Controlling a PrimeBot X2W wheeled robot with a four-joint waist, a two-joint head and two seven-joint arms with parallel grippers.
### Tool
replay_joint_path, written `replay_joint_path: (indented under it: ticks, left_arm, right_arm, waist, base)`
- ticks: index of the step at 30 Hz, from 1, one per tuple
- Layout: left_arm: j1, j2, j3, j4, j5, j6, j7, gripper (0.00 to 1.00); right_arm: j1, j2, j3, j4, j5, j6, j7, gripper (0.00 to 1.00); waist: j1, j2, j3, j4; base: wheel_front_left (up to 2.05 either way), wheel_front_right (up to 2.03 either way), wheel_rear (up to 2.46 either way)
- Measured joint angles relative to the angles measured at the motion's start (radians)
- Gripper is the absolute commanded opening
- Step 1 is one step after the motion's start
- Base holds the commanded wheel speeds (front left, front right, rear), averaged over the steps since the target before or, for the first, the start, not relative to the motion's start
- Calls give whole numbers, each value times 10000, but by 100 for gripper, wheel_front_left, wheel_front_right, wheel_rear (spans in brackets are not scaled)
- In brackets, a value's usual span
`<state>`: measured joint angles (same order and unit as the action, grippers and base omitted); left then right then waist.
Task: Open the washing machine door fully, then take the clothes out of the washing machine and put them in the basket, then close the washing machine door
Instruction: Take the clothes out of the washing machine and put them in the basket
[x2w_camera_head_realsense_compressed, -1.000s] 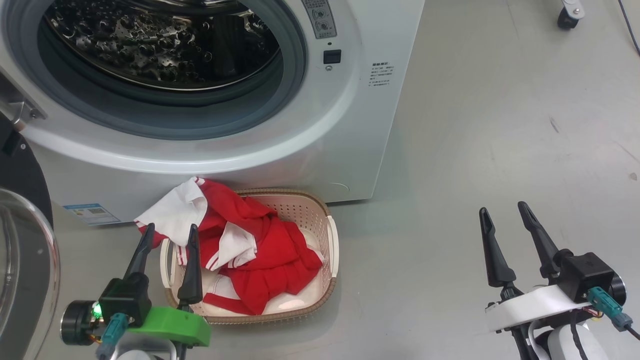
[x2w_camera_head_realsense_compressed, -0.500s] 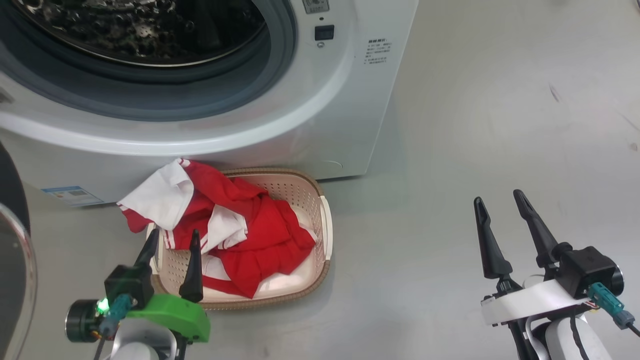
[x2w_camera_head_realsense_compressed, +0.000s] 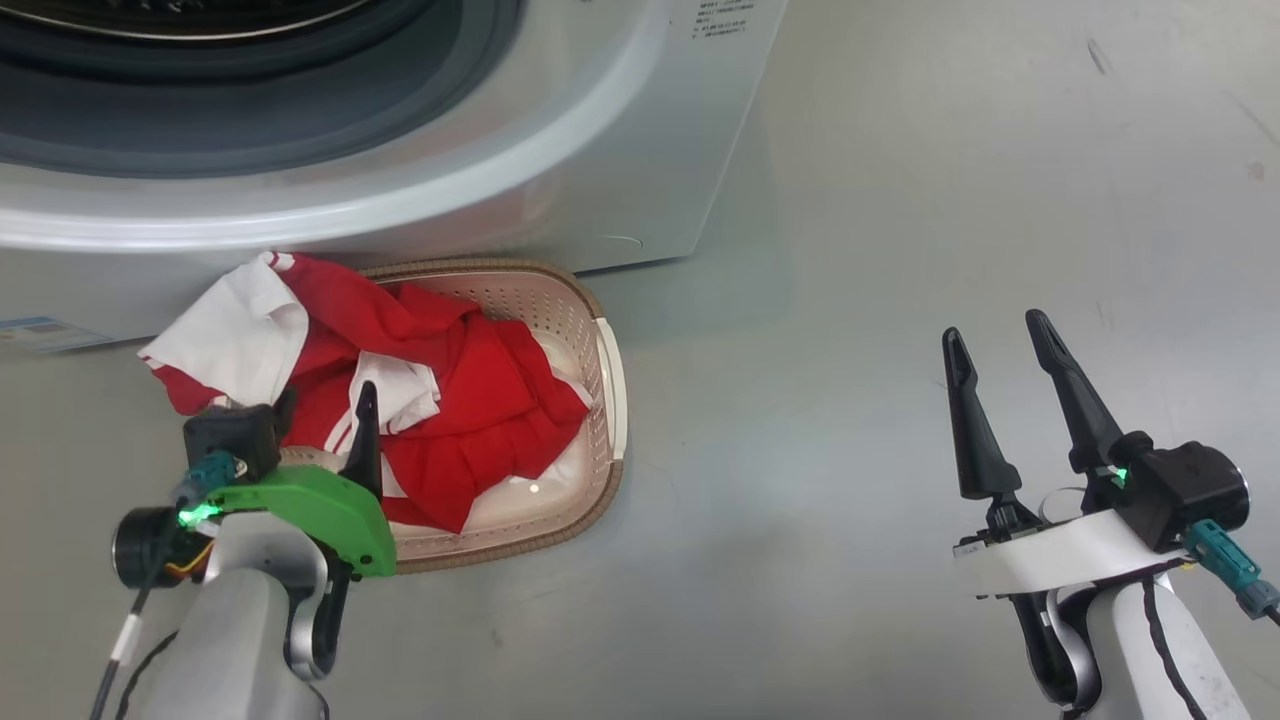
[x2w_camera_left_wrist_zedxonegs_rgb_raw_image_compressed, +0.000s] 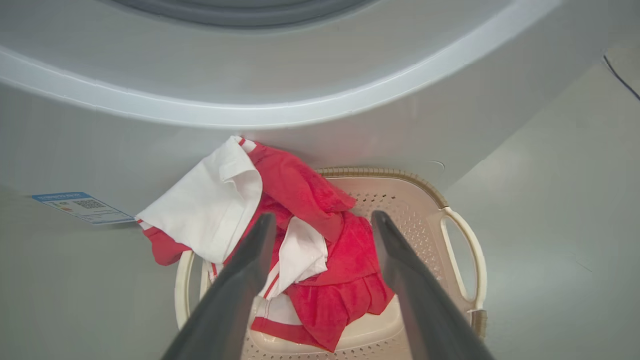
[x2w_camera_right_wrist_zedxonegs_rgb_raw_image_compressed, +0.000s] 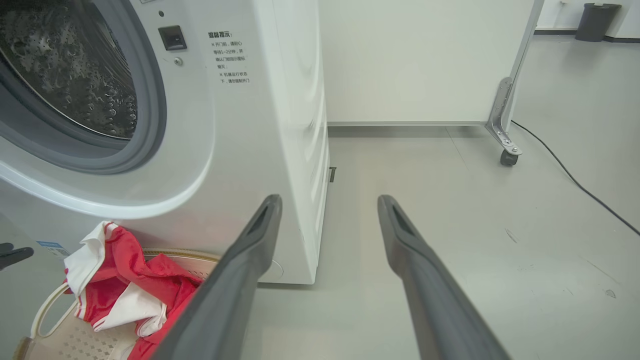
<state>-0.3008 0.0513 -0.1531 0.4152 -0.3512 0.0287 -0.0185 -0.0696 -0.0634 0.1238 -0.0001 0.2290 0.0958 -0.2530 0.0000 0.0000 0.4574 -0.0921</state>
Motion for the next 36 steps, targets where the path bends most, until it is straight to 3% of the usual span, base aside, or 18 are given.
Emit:
replay_joint_path:
  ticks: [4, 5, 7, 8, 20, 31, 32, 34, 35, 36]
  left_arm:
    - [-757, 65, 230, 541, -142, -67, 382, 100]
    - [-1675, 384, 633, 1325, -470, -73, 897, 100]
    - [-1984, 504, 800, 1565, -495, -58, 1024, 100]
    - [-2634, 895, 1049, 2033, -497, 59, 1321, 100]
    - [-3957, 1599, 1732, 3158, -625, 368, 1701, 100]
    - [-4753, 1870, 1824, 3584, -621, 456, 1576, 99]
    - [-4806, 1877, 1827, 3634, -619, 460, 1567, 80]
    - [-4879, 1881, 1827, 3791, -591, 468, 1398, 19]
    - [-4896, 1881, 1829, 3864, -591, 468, 1394, 0]
    - [-4911, 1881, 1824, 3916, -591, 470, 1388, 0]
  right_arm:
    - [-267, 12, 84, -105, 27, 6, 0, 100]
    - [-630, 35, 222, -127, 171, 77, 0, 100]
    - [-740, 42, 253, -127, 174, 79, 0, 100]
    - [-966, 73, 307, -113, 297, 86, 0, 100]
    - [-1523, 148, 499, -125, 529, 88, 0, 100]
    - [-1741, 174, 520, -150, 759, 90, 0, 100]
    - [-1747, 176, 522, -148, 769, 92, 0, 100]
    - [-1785, 180, 516, -140, 775, 96, 0, 100]
    - [-1810, 180, 514, -140, 779, 104, 0, 100]
    - [-1842, 180, 506, -138, 784, 104, 0, 100]
  waist:
    - [0, 0, 511, -185]
    - [0, 0, 1257, -490]
    - [0, 0, 1490, -603]
    - [0, 0, 2015, -895]
    - [0, 0, 3040, -1476]
    - [1, 0, 3519, -1695]
    - [1, 0, 3560, -1707]
    - [1, 0, 3620, -1735]
    - [1, 0, 3636, -1745]
    - [1, 0, 3648, -1751]
  base:
    - [0, 0, 0]
    - [0, 0, 0]
    - [0, 0, 0]
    - [0, 0, 0]
    - [0, 0, 0]
    - [0, 0, 0]
    - [0, 0, 0]
    - [0, 0, 0]
    - [0, 0, 0]
    - [0, 0, 0]
